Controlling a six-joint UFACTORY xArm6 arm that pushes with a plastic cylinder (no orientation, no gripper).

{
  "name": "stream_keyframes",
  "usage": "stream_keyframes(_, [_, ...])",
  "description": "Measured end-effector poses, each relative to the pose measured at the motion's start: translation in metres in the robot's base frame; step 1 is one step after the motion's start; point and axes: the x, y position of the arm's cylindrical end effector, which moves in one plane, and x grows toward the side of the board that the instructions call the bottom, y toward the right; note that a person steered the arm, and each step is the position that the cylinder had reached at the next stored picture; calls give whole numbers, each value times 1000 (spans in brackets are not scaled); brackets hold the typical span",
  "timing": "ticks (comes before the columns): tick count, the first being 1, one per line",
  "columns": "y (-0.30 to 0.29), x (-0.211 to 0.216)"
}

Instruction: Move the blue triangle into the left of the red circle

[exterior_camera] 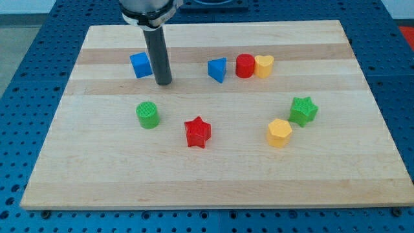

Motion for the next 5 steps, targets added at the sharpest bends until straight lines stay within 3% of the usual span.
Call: stream_keyframes(5, [92, -19])
